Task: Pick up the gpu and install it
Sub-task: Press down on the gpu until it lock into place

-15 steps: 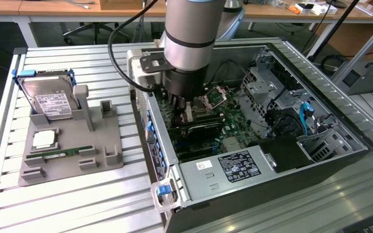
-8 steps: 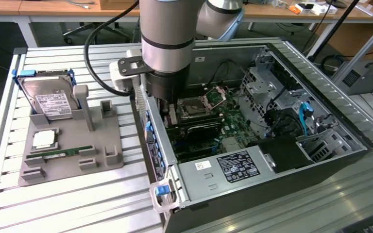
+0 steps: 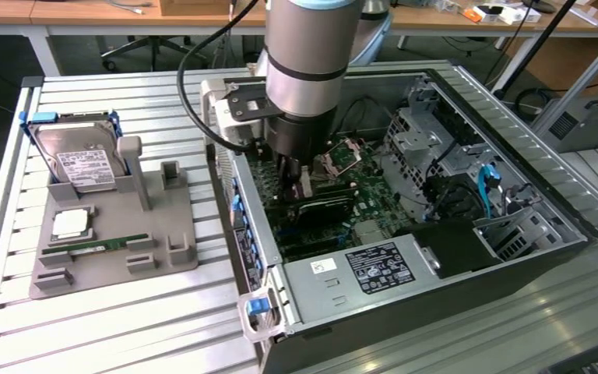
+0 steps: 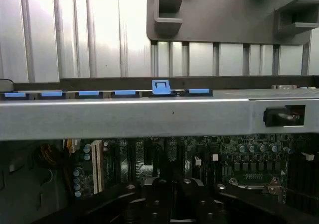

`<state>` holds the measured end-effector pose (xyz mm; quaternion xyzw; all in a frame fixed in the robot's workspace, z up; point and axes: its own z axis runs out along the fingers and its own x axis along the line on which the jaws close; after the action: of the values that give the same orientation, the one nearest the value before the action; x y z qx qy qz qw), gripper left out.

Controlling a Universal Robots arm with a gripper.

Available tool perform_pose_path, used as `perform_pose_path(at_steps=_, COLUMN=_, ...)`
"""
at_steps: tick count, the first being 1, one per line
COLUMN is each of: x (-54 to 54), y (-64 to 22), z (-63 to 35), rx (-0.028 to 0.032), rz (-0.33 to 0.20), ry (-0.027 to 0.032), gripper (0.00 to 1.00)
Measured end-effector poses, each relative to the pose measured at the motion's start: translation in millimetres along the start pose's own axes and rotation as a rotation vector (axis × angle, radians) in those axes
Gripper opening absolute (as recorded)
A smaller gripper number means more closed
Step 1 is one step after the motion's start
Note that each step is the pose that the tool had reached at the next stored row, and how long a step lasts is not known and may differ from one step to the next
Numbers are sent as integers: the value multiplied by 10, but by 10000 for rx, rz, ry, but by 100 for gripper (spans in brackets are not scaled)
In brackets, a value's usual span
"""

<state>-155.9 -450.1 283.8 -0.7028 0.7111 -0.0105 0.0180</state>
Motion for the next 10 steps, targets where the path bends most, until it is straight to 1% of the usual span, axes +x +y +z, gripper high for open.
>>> perform_pose_path(at_steps=3, x=-1, y=-88, z=29, rx=-30, rz=0, ry=19, gripper=11)
perform_pose_path(at_steps=5, x=-1, y=-116, z=44, rx=-37, rz=0, ry=33, gripper=11)
perform_pose_path(at_steps=8, x=-1, y=-124, z=60, rx=-41, rz=-1, ry=60, gripper=11)
perform_pose_path(at_steps=10, x=-1, y=-124, z=70, rx=-40, rz=-2, ry=62, gripper=11)
